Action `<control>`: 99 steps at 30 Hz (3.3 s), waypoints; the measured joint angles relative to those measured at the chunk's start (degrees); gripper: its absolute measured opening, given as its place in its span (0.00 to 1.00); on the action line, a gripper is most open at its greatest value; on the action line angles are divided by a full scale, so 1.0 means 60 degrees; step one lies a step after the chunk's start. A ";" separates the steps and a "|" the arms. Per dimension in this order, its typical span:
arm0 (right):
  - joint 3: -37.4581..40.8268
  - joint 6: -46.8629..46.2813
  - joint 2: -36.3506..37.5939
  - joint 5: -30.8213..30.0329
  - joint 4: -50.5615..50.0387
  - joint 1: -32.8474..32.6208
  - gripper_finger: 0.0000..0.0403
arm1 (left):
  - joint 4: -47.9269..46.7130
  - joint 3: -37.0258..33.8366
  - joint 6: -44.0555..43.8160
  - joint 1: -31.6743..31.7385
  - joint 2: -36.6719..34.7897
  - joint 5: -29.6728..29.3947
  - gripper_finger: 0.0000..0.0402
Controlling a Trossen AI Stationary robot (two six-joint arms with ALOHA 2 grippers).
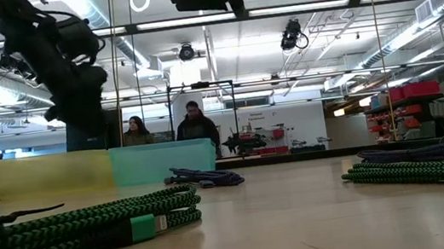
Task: Pick & Place USB Port
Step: Put the purple charger cable into the green bin
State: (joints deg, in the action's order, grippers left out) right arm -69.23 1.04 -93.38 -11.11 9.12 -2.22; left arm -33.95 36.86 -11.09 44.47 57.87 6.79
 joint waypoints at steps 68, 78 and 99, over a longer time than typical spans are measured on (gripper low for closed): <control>0.0000 -0.4577 -0.3847 0.0991 -0.2191 0.0245 0.28 | 0.2120 0.0000 -0.2543 -0.9757 -0.0018 -0.4876 0.50; 0.0000 -0.4818 -0.3888 0.1410 -0.1822 -0.0096 0.28 | 0.2116 0.0000 -0.2526 -0.9757 -0.0018 -0.4946 0.50; -0.0022 -0.4488 -0.4069 0.0969 -0.2163 -0.0517 0.03 | 0.2144 0.0000 -0.2547 -0.9757 -0.0018 -0.4951 0.50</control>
State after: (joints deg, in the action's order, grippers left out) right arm -69.36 -25.89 -117.80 -5.30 -3.85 -5.32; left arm -21.09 36.86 -26.37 -14.06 57.76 -22.91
